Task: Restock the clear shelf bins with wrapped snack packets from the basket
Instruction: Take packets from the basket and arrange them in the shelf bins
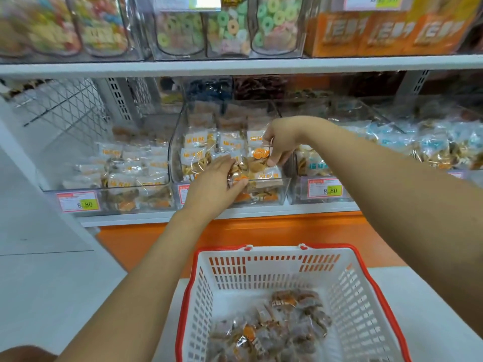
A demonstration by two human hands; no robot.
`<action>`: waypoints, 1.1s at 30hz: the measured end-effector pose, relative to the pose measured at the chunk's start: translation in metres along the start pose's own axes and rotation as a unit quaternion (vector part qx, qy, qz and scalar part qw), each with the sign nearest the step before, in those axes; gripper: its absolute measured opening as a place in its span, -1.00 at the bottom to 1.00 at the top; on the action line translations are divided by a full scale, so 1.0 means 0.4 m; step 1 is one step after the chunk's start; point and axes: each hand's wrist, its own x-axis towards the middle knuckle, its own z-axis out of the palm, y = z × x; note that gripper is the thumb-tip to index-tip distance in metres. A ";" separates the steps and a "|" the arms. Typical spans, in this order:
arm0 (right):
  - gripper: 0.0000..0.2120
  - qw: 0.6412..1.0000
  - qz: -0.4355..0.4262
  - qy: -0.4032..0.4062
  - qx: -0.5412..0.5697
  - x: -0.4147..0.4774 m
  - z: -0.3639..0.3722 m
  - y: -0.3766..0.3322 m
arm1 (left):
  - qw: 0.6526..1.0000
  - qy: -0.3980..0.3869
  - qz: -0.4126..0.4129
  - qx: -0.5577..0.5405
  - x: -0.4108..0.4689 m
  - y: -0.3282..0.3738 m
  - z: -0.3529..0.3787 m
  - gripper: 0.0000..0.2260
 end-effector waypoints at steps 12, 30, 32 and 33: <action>-0.83 0.928 -0.048 0.183 0.323 -0.073 0.005 0.036 | 0.919 0.111 -0.114 -0.360 -0.003 0.066 -0.026 -0.54; -0.80 0.936 0.048 0.185 0.295 -0.225 0.367 0.169 | 0.980 -0.080 0.145 0.107 0.211 0.211 -0.106 -0.84; -0.78 0.948 0.072 0.145 0.273 -0.215 0.411 0.208 | 0.977 -0.082 0.154 0.122 0.225 0.215 -0.085 -0.88; -0.78 0.951 0.083 0.132 0.266 -0.208 0.435 0.230 | 0.979 -0.080 0.150 0.114 0.230 0.210 -0.077 -0.88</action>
